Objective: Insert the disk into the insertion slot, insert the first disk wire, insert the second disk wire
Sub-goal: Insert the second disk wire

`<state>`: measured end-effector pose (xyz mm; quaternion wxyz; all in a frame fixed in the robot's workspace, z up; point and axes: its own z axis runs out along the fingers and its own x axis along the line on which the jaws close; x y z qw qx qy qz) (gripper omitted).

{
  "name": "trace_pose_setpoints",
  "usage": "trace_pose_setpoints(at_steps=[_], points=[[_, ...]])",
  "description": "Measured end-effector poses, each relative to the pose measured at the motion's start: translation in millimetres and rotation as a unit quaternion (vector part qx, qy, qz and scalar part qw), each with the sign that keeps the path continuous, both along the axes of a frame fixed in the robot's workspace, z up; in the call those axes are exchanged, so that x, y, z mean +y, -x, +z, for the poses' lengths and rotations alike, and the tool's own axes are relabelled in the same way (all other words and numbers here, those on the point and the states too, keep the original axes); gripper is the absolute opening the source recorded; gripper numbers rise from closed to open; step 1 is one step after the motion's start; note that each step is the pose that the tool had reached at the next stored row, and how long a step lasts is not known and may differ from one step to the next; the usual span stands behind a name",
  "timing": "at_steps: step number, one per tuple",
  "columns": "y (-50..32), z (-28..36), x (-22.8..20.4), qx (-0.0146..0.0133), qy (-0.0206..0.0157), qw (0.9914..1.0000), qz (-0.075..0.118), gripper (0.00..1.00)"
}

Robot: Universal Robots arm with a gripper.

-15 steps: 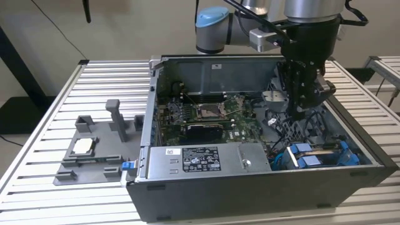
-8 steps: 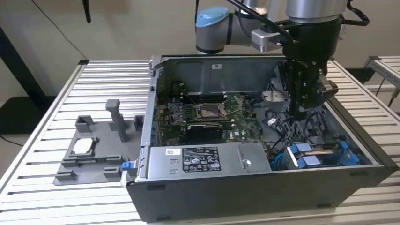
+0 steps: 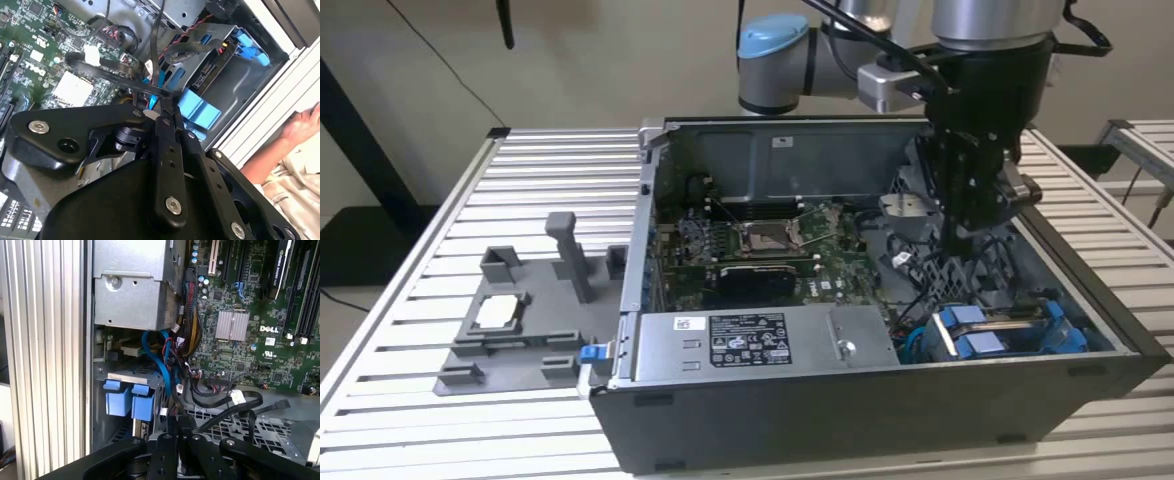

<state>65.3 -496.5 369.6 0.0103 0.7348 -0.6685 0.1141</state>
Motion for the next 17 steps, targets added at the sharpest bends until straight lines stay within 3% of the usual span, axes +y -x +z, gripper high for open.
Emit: trace_pose_setpoints(at_steps=[5,8,9,12,13,14,17], points=[[0.0,-0.1,-1.2,0.0003,0.0012,1.00000,0.000,0.17],[0.0,0.9,-1.3,0.0006,0.0058,0.99998,0.002,0.23],[0.0,1.4,-1.3,0.0006,0.0076,0.99997,0.003,0.29],[0.5,1.3,-1.3,0.0006,0.0117,0.99992,0.005,0.31],[0.8,1.1,-1.3,0.0006,0.0123,0.99991,0.005,0.31],[1.2,0.9,-1.2,0.0005,0.0128,0.99990,0.005,0.38],[1.5,0.5,-0.6,-0.0003,0.0132,0.99989,0.006,0.38]])
